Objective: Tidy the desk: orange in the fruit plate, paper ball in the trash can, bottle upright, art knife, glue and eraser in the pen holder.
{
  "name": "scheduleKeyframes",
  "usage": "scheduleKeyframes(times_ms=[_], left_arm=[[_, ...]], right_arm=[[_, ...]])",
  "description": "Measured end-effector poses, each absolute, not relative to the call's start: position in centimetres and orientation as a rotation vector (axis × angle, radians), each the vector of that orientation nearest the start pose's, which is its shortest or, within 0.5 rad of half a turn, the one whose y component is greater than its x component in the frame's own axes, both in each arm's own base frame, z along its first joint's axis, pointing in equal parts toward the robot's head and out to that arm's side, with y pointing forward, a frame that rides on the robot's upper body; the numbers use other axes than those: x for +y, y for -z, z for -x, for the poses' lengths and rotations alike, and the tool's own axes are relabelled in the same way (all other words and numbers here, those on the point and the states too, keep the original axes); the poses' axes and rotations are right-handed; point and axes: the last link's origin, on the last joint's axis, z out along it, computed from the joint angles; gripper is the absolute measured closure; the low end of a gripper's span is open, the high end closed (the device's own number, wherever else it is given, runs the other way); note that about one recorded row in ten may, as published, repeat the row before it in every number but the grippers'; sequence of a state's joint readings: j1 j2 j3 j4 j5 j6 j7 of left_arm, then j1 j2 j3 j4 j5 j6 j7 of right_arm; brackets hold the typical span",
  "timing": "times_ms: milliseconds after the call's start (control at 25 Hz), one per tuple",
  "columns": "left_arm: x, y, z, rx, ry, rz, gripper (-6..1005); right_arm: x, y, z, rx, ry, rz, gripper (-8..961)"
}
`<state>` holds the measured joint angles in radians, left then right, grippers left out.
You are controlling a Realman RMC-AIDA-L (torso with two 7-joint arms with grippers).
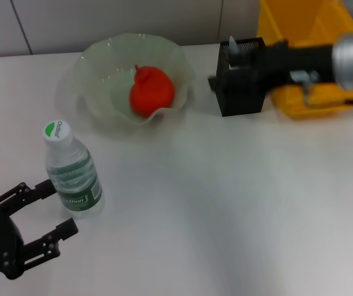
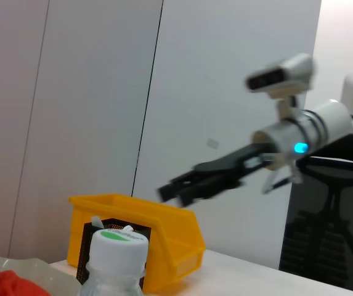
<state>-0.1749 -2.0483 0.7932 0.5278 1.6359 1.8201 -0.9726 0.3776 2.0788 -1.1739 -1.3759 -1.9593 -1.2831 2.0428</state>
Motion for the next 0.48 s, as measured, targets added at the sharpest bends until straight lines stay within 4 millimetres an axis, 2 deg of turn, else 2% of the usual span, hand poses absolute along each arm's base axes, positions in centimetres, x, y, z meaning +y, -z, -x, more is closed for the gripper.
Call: scheduleKeyframes(times_ms=[40,80,120,200,240,280,320,360,440,480], left_arm=[[21.2,-1.5,31.4,-0.451,1.073,2.517,213],[21.2,-1.6,31.5,-0.450,1.068,2.518,213],[21.2,-1.7,31.6,-0.450,1.068,2.518,213],[21.2,-1.7,31.6,-0.450,1.067,2.518,213],[21.2,-1.8,31.6,-0.449,1.067,2.519,213],[21.2,-1.7,31.6,-0.450,1.065,2.523,213],[21.2,-1.7,31.6,-0.450,1.065,2.523,213],[21.1,-1.7,31.7,-0.453,1.060,2.534,213],[21.0,-1.5,31.7,-0.459,1.047,2.556,213],[21.0,-1.4,31.7,-0.462,1.042,2.567,213]], right_arm=[[35.0,-4.8,-18.5,0.591,-0.485,2.606,296],[33.6,-5.2,-20.0,0.544,-0.561,2.653,295],[33.6,-5.2,-20.0,0.544,-0.561,2.653,295],[32.1,-5.3,-22.0,0.477,-0.615,2.689,293],[31.4,-5.2,-22.9,0.434,-0.637,2.702,293],[30.4,-4.7,-24.7,0.399,-0.674,2.706,292],[30.4,-4.7,-24.7,0.399,-0.674,2.706,291],[29.5,-4.1,-26.1,0.392,-0.705,2.716,291],[29.0,-3.8,-26.6,0.391,-0.720,2.728,289],[27.9,-3.2,-27.5,0.371,-0.752,2.752,289]])
